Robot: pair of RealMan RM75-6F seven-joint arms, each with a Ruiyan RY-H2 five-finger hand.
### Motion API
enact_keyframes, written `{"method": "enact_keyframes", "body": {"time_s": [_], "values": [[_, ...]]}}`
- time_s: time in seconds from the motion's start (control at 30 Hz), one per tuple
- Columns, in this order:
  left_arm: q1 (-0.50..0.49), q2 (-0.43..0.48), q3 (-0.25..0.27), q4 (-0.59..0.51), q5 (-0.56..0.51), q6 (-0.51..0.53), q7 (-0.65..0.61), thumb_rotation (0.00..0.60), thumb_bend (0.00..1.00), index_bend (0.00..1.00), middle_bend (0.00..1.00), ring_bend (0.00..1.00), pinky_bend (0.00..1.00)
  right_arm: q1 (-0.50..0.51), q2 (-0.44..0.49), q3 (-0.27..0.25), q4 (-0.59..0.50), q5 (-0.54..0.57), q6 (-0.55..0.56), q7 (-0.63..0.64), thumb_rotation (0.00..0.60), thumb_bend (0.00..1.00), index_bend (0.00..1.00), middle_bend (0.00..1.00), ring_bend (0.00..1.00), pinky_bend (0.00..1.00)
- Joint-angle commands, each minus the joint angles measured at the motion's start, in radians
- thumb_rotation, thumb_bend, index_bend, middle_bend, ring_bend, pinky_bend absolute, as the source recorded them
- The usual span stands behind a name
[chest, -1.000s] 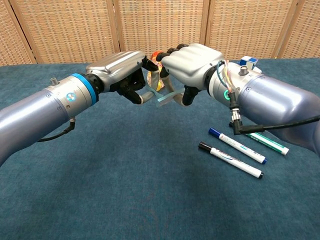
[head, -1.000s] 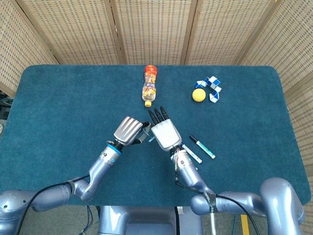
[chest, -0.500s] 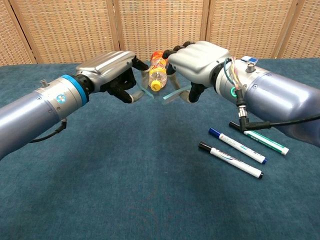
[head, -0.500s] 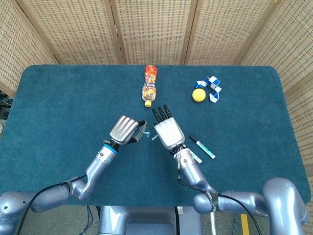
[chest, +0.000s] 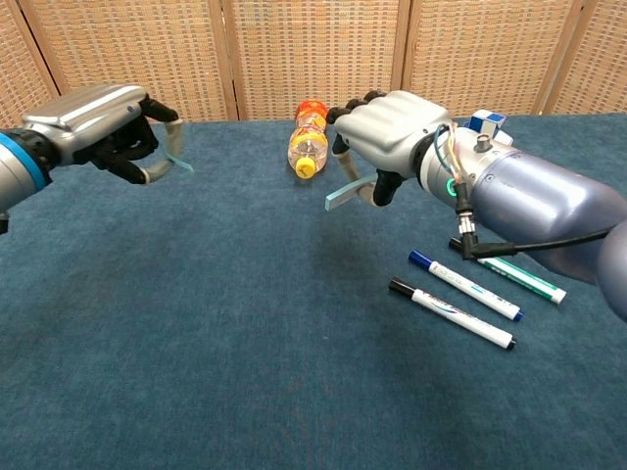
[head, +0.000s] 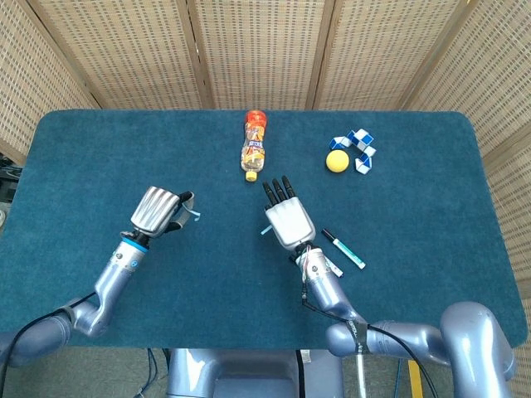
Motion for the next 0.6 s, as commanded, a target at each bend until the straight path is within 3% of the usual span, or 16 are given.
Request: {"method": "enact_keyframes", "body": {"time_s": [0.03, 0.07, 0.13, 0.2, 0.4, 0.6], "values": [[0.022, 0.027, 0.010, 0.016, -0.010, 0.001, 0.019, 0.600, 0.00, 0.28, 0.30, 0.36, 0.55, 0.009, -0.031, 0.006, 0.036, 0.008, 0.004, -0.007, 0.600, 0.12, 0.18, 0.02, 0.00, 0.00], [0.026, 0.036, 0.007, 0.008, -0.022, -0.007, 0.031, 0.600, 0.00, 0.22, 0.21, 0.29, 0.47, 0.009, -0.039, 0.010, 0.044, 0.012, 0.012, -0.010, 0.600, 0.01, 0.07, 0.00, 0.00, 0.00], [0.032, 0.056, -0.003, -0.023, -0.050, -0.024, 0.045, 0.600, 0.00, 0.05, 0.03, 0.10, 0.31, 0.006, -0.052, 0.020, 0.050, 0.031, 0.030, -0.020, 0.600, 0.00, 0.00, 0.00, 0.00, 0.00], [0.038, 0.092, -0.016, -0.076, -0.090, -0.053, 0.080, 0.600, 0.00, 0.00, 0.00, 0.02, 0.23, 0.001, -0.058, 0.038, 0.036, 0.054, 0.056, -0.032, 0.600, 0.00, 0.00, 0.00, 0.00, 0.00], [0.074, 0.205, -0.033, -0.247, -0.162, -0.052, 0.189, 0.600, 0.00, 0.00, 0.00, 0.00, 0.08, -0.034, -0.004, 0.054, -0.059, -0.003, 0.136, 0.001, 0.600, 0.00, 0.00, 0.00, 0.00, 0.00], [0.165, 0.341, -0.014, -0.414, -0.169, 0.039, 0.226, 0.600, 0.00, 0.00, 0.00, 0.00, 0.00, -0.136, 0.152, 0.020, -0.213, -0.124, 0.218, 0.115, 0.600, 0.00, 0.00, 0.00, 0.00, 0.00]]}}
